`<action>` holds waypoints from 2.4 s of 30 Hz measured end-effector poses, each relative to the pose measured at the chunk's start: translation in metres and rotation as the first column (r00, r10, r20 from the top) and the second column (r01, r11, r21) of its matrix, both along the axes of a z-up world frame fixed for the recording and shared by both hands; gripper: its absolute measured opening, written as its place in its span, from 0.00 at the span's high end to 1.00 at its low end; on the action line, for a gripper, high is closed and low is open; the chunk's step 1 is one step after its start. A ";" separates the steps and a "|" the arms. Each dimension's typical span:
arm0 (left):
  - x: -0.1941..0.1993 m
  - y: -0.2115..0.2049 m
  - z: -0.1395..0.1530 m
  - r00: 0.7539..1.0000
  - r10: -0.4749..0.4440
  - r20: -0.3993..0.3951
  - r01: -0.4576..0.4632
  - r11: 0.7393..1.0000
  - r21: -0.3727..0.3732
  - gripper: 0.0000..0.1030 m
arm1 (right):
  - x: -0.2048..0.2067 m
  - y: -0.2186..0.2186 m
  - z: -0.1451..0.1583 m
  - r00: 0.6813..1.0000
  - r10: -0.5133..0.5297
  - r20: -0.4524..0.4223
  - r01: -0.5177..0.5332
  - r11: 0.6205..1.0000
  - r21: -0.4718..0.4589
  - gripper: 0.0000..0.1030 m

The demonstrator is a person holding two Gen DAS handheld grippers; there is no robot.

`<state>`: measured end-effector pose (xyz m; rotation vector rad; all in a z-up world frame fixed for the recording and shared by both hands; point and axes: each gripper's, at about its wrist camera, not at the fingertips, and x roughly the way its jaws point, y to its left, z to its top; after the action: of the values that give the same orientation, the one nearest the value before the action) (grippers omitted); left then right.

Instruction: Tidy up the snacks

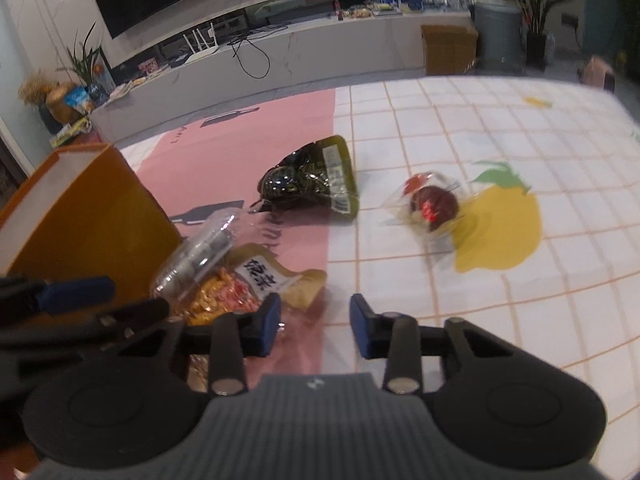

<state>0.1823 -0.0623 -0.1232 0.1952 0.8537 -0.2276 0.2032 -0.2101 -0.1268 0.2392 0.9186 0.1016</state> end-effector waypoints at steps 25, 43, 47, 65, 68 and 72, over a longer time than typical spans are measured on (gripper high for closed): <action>0.008 -0.023 -0.028 0.988 -0.153 0.027 0.147 0.978 0.146 1.00 | -0.030 -0.025 0.013 0.997 -0.076 0.022 0.076 0.997 -0.031 1.00; 0.043 -0.041 -0.031 0.994 -0.090 -0.065 0.102 0.971 0.217 0.22 | -0.034 -0.067 0.017 0.977 -0.213 0.000 0.211 0.967 -0.145 0.66; 0.048 -0.047 -0.040 0.995 -0.076 -0.059 0.089 0.965 0.248 0.21 | -0.036 -0.056 0.022 0.982 -0.187 0.017 0.188 0.976 -0.114 0.58; 0.040 -0.043 -0.028 0.993 -0.106 -0.048 0.111 0.989 0.103 0.88 | -0.023 -0.031 0.001 0.979 -0.193 -0.059 0.182 0.971 -0.158 0.29; 0.036 -0.043 -0.027 0.993 -0.107 -0.057 0.110 0.992 0.056 0.95 | -0.028 -0.037 -0.001 0.981 -0.182 -0.069 0.171 0.975 -0.141 0.48; 0.028 -0.044 -0.035 0.991 -0.096 -0.095 0.100 0.994 0.046 0.98 | -0.035 -0.046 -0.004 0.977 -0.197 -0.082 0.181 0.968 -0.173 0.57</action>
<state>0.2103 -0.1058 -0.1586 0.2760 0.9438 -0.3090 0.1679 -0.2563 -0.1304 0.1779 0.9918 -0.1638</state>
